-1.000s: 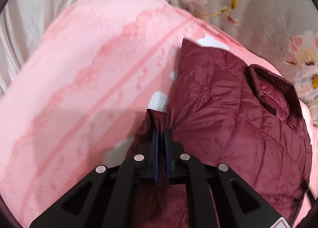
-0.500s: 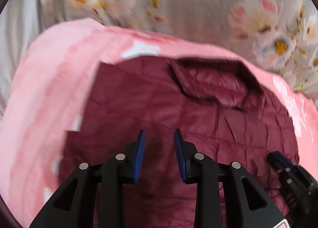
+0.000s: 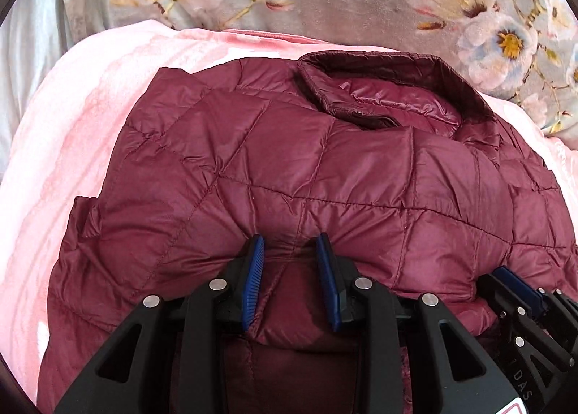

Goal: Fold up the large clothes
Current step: 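Move both tools to the jacket hem and close on it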

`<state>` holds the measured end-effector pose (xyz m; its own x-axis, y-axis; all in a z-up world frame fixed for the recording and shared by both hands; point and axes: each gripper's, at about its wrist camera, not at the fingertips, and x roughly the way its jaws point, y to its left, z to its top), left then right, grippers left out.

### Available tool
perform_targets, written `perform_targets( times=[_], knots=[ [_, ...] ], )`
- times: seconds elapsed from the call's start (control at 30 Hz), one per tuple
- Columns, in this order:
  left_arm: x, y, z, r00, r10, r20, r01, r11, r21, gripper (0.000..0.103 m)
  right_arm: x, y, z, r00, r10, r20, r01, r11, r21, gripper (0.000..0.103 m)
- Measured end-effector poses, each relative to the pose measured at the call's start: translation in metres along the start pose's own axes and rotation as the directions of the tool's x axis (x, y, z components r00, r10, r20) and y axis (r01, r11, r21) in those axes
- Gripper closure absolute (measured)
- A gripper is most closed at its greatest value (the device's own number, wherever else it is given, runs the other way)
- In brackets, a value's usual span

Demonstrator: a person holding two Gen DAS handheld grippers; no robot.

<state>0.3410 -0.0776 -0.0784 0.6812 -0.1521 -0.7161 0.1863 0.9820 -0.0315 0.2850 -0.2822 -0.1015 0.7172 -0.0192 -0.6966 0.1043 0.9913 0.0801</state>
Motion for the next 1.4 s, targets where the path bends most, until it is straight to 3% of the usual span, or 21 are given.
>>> perform_targets(
  times=[0.23, 0.4, 0.53, 0.63, 0.7, 0.8, 0.87, 0.93, 1.07, 1.13, 1.2, 1.23, 1.27, 1.3, 1.33, 1.4],
  knots=[
    [0.000, -0.003, -0.001, 1.000, 0.025, 0.002, -0.025, 0.999, 0.021, 0.074, 0.000, -0.003, 0.000, 1.000, 0.011, 0.001, -0.011, 1.000, 0.014, 0.086],
    [-0.003, -0.001, -0.001, 1.000, -0.001, 0.002, 0.001, 1.000, 0.006, 0.069, -0.003, -0.005, -0.003, 1.000, 0.027, -0.002, -0.027, 0.999, 0.031, 0.085],
    [-0.011, 0.010, 0.007, 0.992, -0.114, -0.044, 0.113, 0.993, -0.031, 0.057, -0.012, -0.015, -0.002, 0.995, 0.101, -0.023, -0.099, 0.994, 0.050, 0.075],
    [-0.024, 0.027, 0.033, 0.971, -0.235, -0.052, 0.228, 0.967, -0.111, 0.049, -0.023, -0.031, 0.007, 0.981, 0.195, -0.016, -0.191, 0.973, 0.131, 0.053],
    [-0.027, 0.038, 0.057, 0.954, -0.298, -0.026, 0.288, 0.940, -0.181, 0.042, -0.027, -0.047, 0.022, 0.967, 0.256, 0.017, -0.253, 0.943, 0.215, 0.050],
    [-0.011, 0.047, 0.092, 0.929, -0.369, -0.027, 0.348, 0.897, -0.274, 0.042, -0.020, -0.079, 0.049, 0.930, 0.354, 0.093, -0.362, 0.847, 0.390, 0.049],
    [0.009, 0.046, 0.107, 0.931, -0.360, -0.070, 0.321, 0.893, -0.315, 0.042, -0.008, -0.095, 0.061, 0.912, 0.389, 0.131, -0.402, 0.783, 0.475, 0.048],
    [0.033, 0.044, 0.114, 0.916, -0.386, -0.114, 0.325, 0.876, -0.356, 0.042, 0.008, -0.106, 0.070, 0.904, 0.405, 0.139, -0.413, 0.736, 0.536, 0.048],
    [0.074, 0.042, 0.113, 0.868, -0.469, -0.162, 0.350, 0.810, -0.471, 0.042, 0.041, -0.113, 0.078, 0.893, 0.431, 0.127, -0.410, 0.668, 0.621, 0.048],
    [0.082, 0.038, 0.113, 0.862, -0.478, -0.167, 0.355, 0.806, -0.474, 0.042, 0.051, -0.112, 0.079, 0.891, 0.433, 0.134, -0.411, 0.649, 0.640, 0.050],
    [0.086, 0.033, 0.111, 0.867, -0.468, -0.171, 0.351, 0.817, -0.457, 0.045, 0.057, -0.110, 0.081, 0.897, 0.424, 0.122, -0.398, 0.658, 0.639, 0.069],
    [0.088, 0.029, 0.111, 0.874, -0.449, -0.183, 0.338, 0.835, -0.435, 0.055, 0.061, -0.107, 0.082, 0.901, 0.419, 0.109, -0.389, 0.671, 0.631, 0.076],
    [0.088, 0.027, 0.112, 0.878, -0.439, -0.192, 0.330, 0.845, -0.420, 0.064, 0.063, -0.105, 0.083, 0.907, 0.410, 0.093, -0.375, 0.689, 0.620, 0.090],
    [0.090, 0.024, 0.112, 0.881, -0.425, -0.206, 0.322, 0.859, -0.398, 0.084, 0.064, -0.103, 0.084, 0.914, 0.399, 0.081, -0.364, 0.711, 0.602, 0.092],
    [0.091, 0.020, 0.111, 0.883, -0.414, -0.222, 0.316, 0.873, -0.371, 0.093, 0.061, -0.101, 0.084, 0.920, 0.385, 0.076, -0.355, 0.735, 0.578, 0.093],
    [0.087, 0.017, 0.108, 0.896, -0.387, -0.215, 0.307, 0.894, -0.327, 0.094, 0.055, -0.094, 0.086, 0.940, 0.337, 0.059, -0.319, 0.802, 0.506, 0.094]
  ],
)
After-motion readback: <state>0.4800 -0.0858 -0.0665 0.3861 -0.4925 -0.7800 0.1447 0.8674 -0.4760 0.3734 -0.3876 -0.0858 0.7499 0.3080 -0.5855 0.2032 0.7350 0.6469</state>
